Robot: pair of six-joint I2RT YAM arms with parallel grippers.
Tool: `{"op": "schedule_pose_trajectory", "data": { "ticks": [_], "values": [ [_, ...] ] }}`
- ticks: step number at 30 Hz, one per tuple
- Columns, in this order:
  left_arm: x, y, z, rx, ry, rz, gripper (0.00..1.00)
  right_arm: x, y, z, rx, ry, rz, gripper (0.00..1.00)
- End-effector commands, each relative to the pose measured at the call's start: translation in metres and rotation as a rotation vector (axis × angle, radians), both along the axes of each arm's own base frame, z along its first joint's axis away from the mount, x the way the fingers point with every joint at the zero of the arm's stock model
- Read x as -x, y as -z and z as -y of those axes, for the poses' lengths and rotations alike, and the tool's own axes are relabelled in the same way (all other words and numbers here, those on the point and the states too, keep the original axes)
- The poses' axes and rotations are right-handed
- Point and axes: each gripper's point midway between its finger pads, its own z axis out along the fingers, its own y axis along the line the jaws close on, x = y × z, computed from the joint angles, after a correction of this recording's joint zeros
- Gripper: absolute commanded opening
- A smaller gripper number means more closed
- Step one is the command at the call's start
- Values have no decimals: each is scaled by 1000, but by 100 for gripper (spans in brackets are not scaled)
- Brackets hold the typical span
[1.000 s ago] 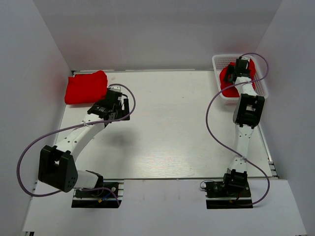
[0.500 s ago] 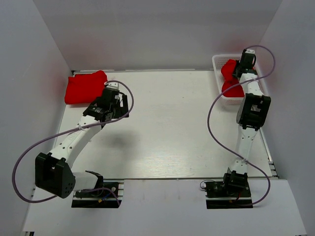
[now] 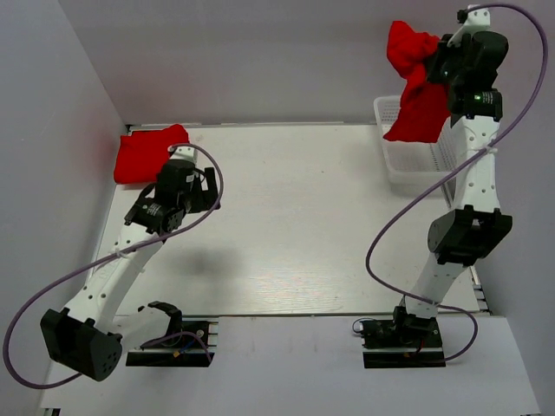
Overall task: Fold and stack the t-shirts
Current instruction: Grab crumpled tshirt from bin with the right arm, then move the tshirt to the center of the board
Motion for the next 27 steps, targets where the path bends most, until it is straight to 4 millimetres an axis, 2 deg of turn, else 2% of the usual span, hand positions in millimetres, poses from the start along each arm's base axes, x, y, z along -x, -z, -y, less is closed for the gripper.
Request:
{"op": "schedule_pose_trajectory", "data": {
  "ticks": [1, 2, 4, 5, 6, 7, 8, 9, 11, 12, 13, 14, 15, 16, 17, 18, 19, 21, 22, 23, 24, 25, 26, 27],
  "values": [
    [16, -12, -7, 17, -10, 10, 100, 41, -38, -74, 29, -283, 41, 0],
    [19, -12, -8, 15, -10, 6, 100, 62, -46, -104, 26, -386, 49, 0],
    [24, -18, -11, 23, -23, 23, 100, 76, -47, -122, 6, -466, 45, 0],
    [27, -15, -12, 20, -23, 15, 100, 86, -43, -158, 1, -560, 39, 0],
    [27, -15, -14, 15, -30, 17, 100, 101, -52, -169, 2, -606, 59, 0],
    [30, -17, -15, 15, -30, 18, 100, 110, -48, -183, -8, -677, 49, 0],
    [32, -20, -16, 20, -30, 30, 100, 123, -45, -209, -14, -748, 37, 0],
    [33, -18, -18, 10, -39, 22, 100, 128, -43, -219, -13, -784, 31, 0],
    [34, -22, -20, 9, -46, 36, 100, 139, -25, -243, -20, -859, -11, 0],
    [37, -19, -24, 0, -54, 31, 100, 148, -18, -262, -12, -911, -20, 0],
    [38, -22, -24, 4, -55, 41, 100, 148, 14, -268, -18, -923, -93, 0],
    [38, -22, -24, 4, -55, 41, 100, 149, 25, -274, -20, -933, -106, 0],
    [41, -20, -25, 4, -55, 40, 100, 152, 36, -288, -19, -956, -115, 0],
    [41, -20, -25, 4, -55, 40, 100, 153, 63, -293, -29, -958, -155, 0],
    [42, -22, -25, 15, -60, 49, 100, 153, 105, -294, -47, -933, -244, 0],
    [42, -22, -25, 15, -60, 49, 100, 161, 142, -306, -55, -942, -304, 0],
    [41, -24, -22, 26, -50, 55, 100, 160, 155, -310, -66, -929, -309, 0],
    [43, -22, -21, 40, -49, 53, 100, 177, 225, -317, -88, -912, -475, 1],
    [43, -22, -21, 40, -49, 53, 100, 184, 242, -321, -90, -915, -523, 9],
    [43, -22, -21, 40, -49, 53, 100, 192, 279, -322, -75, -902, -615, 33],
    [43, -16, -20, 40, -54, 36, 100, 197, 293, -320, -63, -890, -660, 57],
    [44, -14, -20, 42, -47, 25, 100, 202, 304, -321, -50, -884, -688, 76],
    [43, -11, -19, 37, -48, 13, 100, 207, 318, -320, -46, -881, -722, 90],
    [45, -9, -20, 39, -53, 1, 100, 209, 324, -318, -54, -856, -744, 90]
  ]
}}
